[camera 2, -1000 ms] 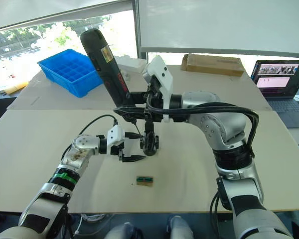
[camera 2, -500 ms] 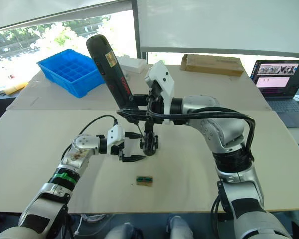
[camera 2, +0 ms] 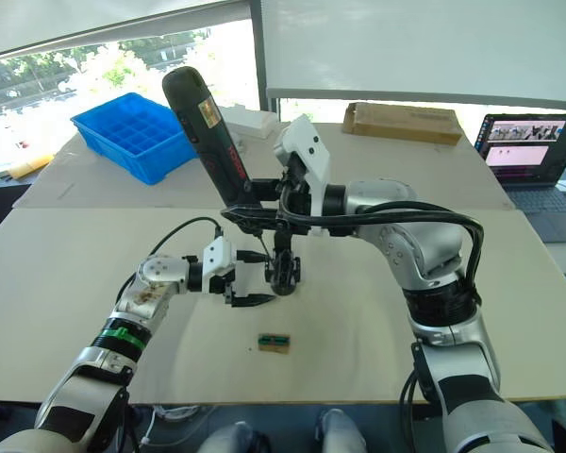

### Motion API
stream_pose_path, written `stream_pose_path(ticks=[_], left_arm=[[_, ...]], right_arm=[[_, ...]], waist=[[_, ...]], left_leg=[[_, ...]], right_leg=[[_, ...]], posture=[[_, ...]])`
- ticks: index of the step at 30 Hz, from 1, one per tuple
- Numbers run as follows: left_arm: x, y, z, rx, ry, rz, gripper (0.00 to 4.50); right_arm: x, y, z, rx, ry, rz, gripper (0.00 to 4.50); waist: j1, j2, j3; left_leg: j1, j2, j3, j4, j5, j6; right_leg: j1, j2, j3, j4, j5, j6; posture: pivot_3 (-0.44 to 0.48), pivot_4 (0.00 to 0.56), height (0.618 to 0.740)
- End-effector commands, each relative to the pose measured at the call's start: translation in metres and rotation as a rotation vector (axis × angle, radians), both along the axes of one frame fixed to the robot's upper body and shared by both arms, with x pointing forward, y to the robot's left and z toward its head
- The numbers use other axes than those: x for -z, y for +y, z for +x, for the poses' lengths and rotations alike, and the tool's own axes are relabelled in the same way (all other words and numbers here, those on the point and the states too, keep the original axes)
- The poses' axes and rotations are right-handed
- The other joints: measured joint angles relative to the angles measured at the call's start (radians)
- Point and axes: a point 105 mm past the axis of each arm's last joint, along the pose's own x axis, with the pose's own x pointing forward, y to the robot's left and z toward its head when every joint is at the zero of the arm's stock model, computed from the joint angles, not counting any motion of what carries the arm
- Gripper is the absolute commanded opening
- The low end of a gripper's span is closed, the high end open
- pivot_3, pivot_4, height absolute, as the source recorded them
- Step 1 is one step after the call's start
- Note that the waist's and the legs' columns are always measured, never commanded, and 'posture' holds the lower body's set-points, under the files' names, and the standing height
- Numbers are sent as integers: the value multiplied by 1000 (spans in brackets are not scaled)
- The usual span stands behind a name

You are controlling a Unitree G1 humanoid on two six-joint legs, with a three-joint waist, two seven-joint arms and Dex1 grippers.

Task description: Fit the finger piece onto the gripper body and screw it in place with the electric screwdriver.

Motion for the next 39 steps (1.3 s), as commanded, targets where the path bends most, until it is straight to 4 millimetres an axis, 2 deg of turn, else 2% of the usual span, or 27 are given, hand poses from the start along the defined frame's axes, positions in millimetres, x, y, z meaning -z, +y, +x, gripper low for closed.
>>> stream_pose_path(ticks=[1,16,26,39], left_arm=[[-16,-3,2,12,-55,-12,4500],[-14,-1,4,2,-53,-6,4500],[-13,-1,4,3,-52,-9,4500],[-12,0,4,3,-54,-5,4500]], right_arm=[[-21,-1,-8,-18,-80,39,1924],[-21,3,-14,-40,-61,53,1924],[-14,-1,-7,-12,-79,31,1924],[-17,1,-7,-16,-79,45,1924]], waist=[[0,0,0],[0,0,0],[0,0,0],[0,0,0]], left_leg=[[0,0,0,0,0,0],[0,0,0,0,0,0],[0,0,0,0,0,0],[0,0,0,0,0,0]], right_leg=[[0,0,0,0,0,0],[0,0,0,0,0,0],[0,0,0,0,0,0],[0,0,0,0,0,0]], posture=[[0,150,738],[0,150,738],[0,150,738],[0,150,738]])
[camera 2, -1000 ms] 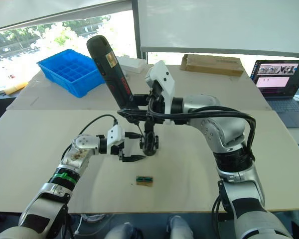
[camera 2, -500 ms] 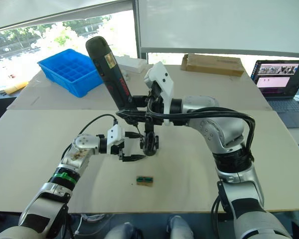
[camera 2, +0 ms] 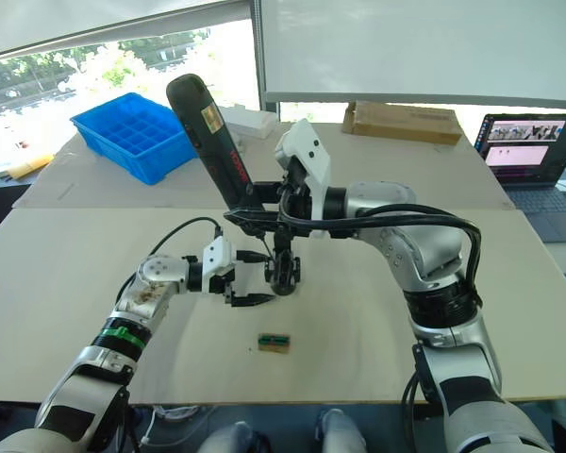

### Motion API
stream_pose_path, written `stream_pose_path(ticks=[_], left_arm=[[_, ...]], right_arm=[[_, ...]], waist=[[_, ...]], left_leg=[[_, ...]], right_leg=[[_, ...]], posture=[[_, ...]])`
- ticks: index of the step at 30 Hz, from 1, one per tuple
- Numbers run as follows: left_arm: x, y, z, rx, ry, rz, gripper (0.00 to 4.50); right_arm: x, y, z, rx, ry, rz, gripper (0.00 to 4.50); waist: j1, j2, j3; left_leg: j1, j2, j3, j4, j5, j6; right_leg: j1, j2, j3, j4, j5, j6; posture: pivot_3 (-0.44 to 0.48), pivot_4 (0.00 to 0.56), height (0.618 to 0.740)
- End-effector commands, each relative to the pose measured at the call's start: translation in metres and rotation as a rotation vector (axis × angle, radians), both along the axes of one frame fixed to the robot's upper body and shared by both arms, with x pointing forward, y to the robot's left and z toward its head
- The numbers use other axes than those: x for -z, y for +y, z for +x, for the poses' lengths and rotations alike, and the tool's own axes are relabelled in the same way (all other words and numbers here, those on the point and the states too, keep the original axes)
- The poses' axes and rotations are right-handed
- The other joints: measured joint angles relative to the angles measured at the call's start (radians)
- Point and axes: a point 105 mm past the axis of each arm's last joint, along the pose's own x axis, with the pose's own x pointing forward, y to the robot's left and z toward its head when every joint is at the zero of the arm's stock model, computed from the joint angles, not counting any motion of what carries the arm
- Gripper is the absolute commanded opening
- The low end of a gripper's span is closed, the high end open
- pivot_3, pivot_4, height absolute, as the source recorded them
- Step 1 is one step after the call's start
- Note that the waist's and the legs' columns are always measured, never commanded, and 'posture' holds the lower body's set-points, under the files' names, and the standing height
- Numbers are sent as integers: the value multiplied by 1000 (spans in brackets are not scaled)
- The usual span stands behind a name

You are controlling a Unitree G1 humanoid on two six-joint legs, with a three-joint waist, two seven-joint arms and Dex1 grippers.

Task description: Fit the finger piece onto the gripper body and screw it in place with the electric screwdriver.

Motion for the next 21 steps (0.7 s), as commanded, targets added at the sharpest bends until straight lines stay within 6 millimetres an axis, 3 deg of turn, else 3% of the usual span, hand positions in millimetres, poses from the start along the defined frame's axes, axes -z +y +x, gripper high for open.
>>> stream_pose_path(ticks=[1,21], left_arm=[[-13,-1,3,9,-60,-5,4500],[-12,-1,3,10,-61,-6,4500]], right_arm=[[-22,1,-9,-30,-78,58,1924],[-29,3,-14,-45,-92,65,1924]], waist=[[0,0,0],[0,0,0]], left_leg=[[0,0,0,0,0,0],[0,0,0,0,0,0]], right_leg=[[0,0,0,0,0,0],[0,0,0,0,0,0]], posture=[[0,150,738],[0,150,738]])
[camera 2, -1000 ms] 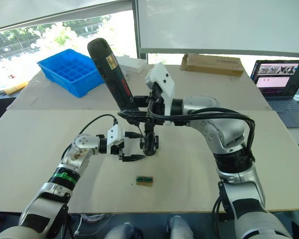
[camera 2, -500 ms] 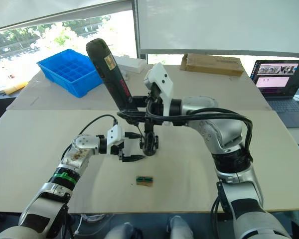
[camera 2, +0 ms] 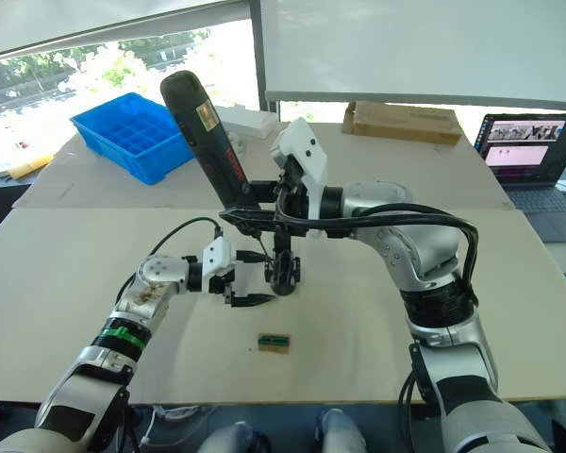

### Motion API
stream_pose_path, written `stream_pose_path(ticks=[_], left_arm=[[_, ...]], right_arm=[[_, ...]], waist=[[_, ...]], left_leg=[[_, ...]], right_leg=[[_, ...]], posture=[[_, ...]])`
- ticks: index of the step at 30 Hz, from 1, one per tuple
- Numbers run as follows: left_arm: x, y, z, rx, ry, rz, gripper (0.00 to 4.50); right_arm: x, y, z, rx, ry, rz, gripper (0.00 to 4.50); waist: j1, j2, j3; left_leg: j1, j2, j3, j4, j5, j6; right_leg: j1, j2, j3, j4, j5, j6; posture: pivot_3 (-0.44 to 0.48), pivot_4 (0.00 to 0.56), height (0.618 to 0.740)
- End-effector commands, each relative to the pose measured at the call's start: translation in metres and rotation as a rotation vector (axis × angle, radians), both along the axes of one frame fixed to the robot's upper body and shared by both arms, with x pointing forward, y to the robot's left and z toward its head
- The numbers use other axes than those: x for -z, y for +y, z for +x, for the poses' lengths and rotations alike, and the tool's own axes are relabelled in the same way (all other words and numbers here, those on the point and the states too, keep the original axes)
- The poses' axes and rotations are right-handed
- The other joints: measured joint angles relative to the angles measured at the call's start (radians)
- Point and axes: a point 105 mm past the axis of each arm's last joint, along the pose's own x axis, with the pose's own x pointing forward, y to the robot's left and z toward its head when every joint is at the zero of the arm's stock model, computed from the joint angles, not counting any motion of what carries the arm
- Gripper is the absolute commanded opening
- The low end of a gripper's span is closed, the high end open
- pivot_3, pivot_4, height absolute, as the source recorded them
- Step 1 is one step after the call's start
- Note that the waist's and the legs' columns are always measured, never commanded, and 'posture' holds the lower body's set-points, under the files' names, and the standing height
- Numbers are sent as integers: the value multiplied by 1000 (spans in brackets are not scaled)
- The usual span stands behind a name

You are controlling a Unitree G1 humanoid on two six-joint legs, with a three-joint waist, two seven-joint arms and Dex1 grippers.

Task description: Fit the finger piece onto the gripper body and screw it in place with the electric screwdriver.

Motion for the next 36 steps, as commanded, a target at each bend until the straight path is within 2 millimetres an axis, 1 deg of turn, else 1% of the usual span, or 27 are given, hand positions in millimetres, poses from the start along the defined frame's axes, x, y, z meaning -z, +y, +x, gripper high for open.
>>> stream_pose_path(ticks=[1,5,18,27,32,36], left_arm=[[-13,-2,3,9,-52,-9,4500],[-13,-2,3,9,-50,-11,4500],[-14,-1,4,6,-52,-11,4500],[-11,-6,4,6,-34,-14,4500],[-9,-13,9,-6,2,-34,4500],[-5,-23,11,-4,9,-27,4500]], right_arm=[[-27,0,-13,-35,-92,55,1924],[-21,-2,-11,-27,-90,44,1924],[-16,-3,-7,-15,-81,43,1924],[-6,-6,-3,-2,-89,35,1924],[-3,-9,-4,-6,-132,31,1924],[-1,-13,-5,1,-134,46,1924]], waist=[[0,0,0],[0,0,0],[0,0,0],[0,0,0],[2,0,0],[2,0,0]], left_leg=[[0,0,0,0,0,0],[0,0,0,0,0,0],[0,0,0,0,0,0],[0,0,0,0,0,0],[0,0,0,0,0,0],[0,0,0,0,0,0]], right_leg=[[0,0,0,0,0,0],[0,0,0,0,0,0],[0,0,0,0,0,0],[0,0,0,0,0,0],[0,0,0,0,0,0],[1,0,0,0,0,0]], posture=[[0,150,738],[0,150,738],[0,150,738],[0,150,738],[0,150,738],[0,150,738]])
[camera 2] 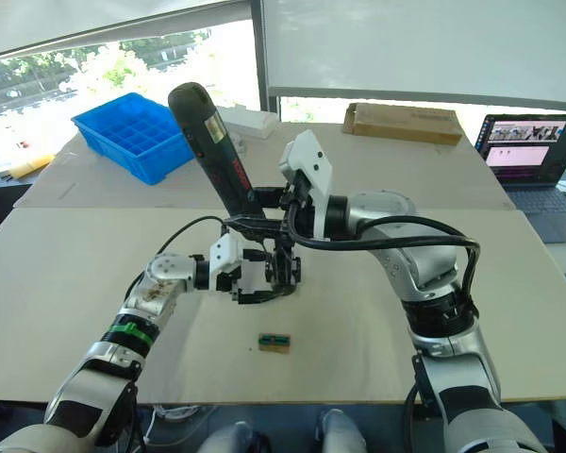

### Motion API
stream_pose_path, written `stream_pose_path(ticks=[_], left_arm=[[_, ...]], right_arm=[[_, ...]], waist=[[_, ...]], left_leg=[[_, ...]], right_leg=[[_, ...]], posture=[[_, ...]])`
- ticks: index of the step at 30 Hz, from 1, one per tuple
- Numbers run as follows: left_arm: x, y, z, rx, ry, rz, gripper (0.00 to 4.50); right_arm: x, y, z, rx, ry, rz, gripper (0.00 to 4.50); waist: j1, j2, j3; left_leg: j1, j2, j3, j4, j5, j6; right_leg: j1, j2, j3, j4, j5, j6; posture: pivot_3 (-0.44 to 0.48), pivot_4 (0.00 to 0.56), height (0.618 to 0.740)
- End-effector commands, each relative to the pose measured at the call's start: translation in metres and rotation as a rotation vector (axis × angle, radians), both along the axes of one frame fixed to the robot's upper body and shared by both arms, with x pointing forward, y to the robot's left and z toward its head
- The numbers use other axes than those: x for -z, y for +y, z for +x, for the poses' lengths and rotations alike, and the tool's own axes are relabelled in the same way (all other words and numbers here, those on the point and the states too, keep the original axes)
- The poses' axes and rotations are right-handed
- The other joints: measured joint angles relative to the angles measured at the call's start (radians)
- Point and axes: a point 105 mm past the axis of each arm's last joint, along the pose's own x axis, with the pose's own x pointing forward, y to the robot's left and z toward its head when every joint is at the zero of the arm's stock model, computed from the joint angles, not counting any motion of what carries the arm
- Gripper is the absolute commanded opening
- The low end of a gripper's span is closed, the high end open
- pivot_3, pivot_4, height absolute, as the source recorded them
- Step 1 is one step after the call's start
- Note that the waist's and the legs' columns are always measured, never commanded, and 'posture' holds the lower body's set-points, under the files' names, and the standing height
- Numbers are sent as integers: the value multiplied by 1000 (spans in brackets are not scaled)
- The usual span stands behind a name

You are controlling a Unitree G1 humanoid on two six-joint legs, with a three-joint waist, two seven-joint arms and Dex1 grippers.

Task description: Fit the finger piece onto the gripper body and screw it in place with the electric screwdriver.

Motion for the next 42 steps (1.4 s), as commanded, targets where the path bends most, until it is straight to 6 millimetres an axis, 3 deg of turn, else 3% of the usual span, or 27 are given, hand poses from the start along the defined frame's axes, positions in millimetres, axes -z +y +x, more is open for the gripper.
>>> stream_pose_path(ticks=[1,6,9,11,21,29,42], left_arm=[[-5,-10,4,7,-23,0,4500],[-2,-18,9,2,-15,0,4500],[-1,-20,12,1,-11,1,3699],[-1,-19,14,-1,-10,2,2809],[1,-12,18,-5,-5,25,2814],[0,-8,18,-8,-7,25,2814],[1,-1,17,-21,-10,26,2814]], right_arm=[[-10,-8,-5,12,-75,24,1924],[-4,-14,-3,32,-70,34,1924],[1,-17,-3,33,-57,32,1924],[6,-18,-3,24,-40,25,1924],[48,-28,8,-18,124,-121,1924],[80,-30,32,62,180,-219,1924],[104,-39,33,73,213,-277,1924]], waist=[[0,0,0],[1,0,0],[2,0,0],[2,-1,0],[1,-4,-5],[-2,-5,-12],[-9,-6,-20]], left_leg=[[0,0,0,0,0,0],[0,0,0,0,0,0],[0,0,0,0,0,0],[0,0,0,0,0,0],[3,0,0,0,0,0],[7,0,0,0,0,0],[13,0,0,-1,0,1]], right_leg=[[0,0,0,0,0,0],[0,0,0,0,0,0],[1,0,0,0,0,0],[1,0,0,0,0,0],[2,-1,2,-2,0,0],[3,-2,3,-2,0,0],[7,-7,3,0,0,-1]], posture=[[0,150,738],[0,150,738],[0,150,738],[0,150,738],[0,150,738],[0,150,738],[0,150,738]])
